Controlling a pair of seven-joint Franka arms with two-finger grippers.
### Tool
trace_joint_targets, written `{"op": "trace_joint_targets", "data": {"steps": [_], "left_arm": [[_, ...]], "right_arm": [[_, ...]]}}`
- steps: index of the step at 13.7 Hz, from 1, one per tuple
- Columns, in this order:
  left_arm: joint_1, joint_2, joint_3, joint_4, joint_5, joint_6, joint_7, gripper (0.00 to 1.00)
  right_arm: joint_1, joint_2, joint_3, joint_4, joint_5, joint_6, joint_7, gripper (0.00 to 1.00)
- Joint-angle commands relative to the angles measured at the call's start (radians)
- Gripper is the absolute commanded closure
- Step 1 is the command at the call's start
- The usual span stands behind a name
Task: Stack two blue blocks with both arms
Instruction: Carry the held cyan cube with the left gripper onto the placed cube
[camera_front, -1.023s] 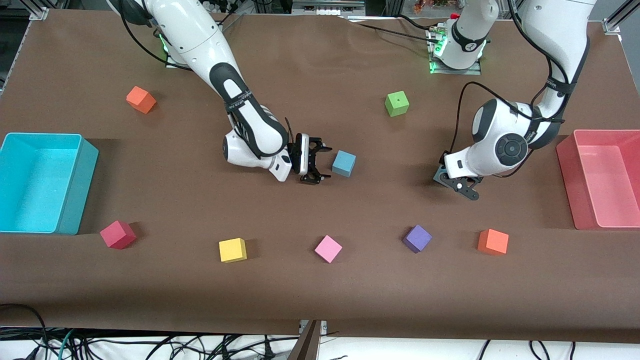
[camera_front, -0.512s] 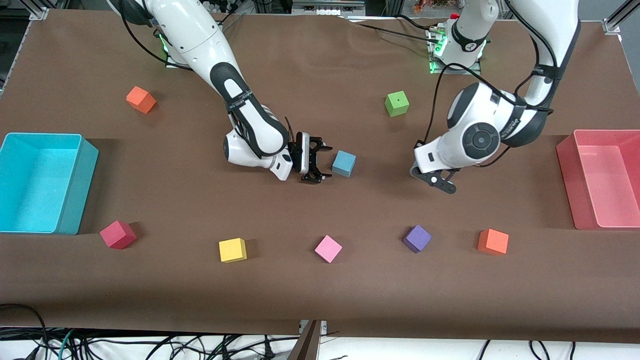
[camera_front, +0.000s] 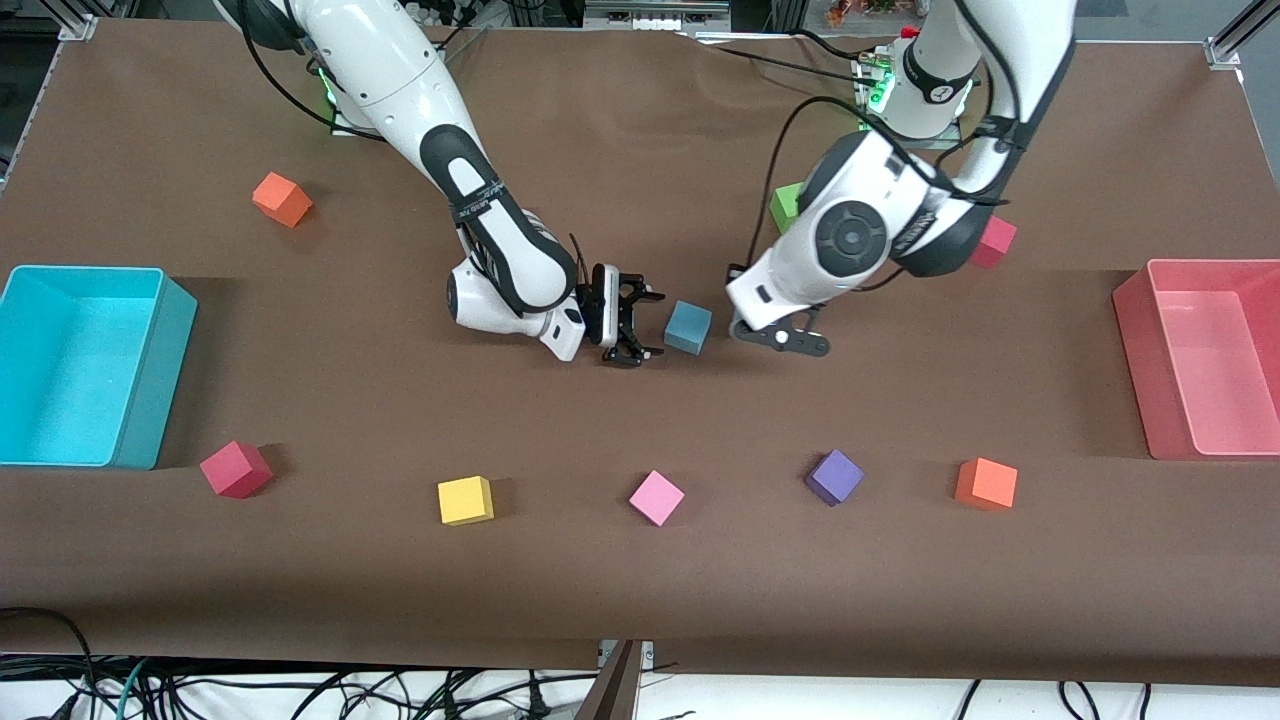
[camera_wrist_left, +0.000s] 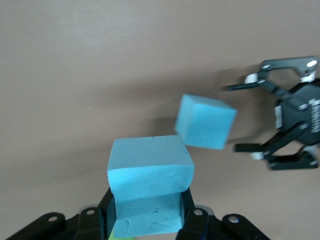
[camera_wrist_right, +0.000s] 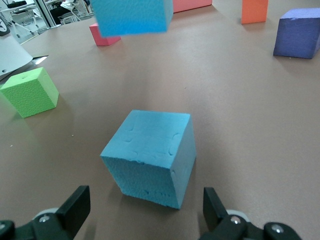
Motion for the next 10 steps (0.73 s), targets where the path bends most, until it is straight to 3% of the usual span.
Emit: {"op": "trace_joint_targets", "data": {"steps": [1,5,10], "left_arm": [[-0.037,0.108,0.006,0.116,-0.013,0.007,-0.086,0.8],[-0.109,0.164,0.006,0.126,-0.036,0.152,-0.18,0.8],[-0.109,0.162,0.007,0.113,-0.022,0.133,-0.171,0.8]], "right_arm": [[-0.005,-0.008,0.007,-0.012,0.023,-0.004,-0.041,0.0],[-0.007,-0.008,0.007,-0.012,0.023,-0.004,-0.056,0.0],[-0.007,-0.008,0.007,-0.012,0.023,-0.004,-0.056,0.0]]}}
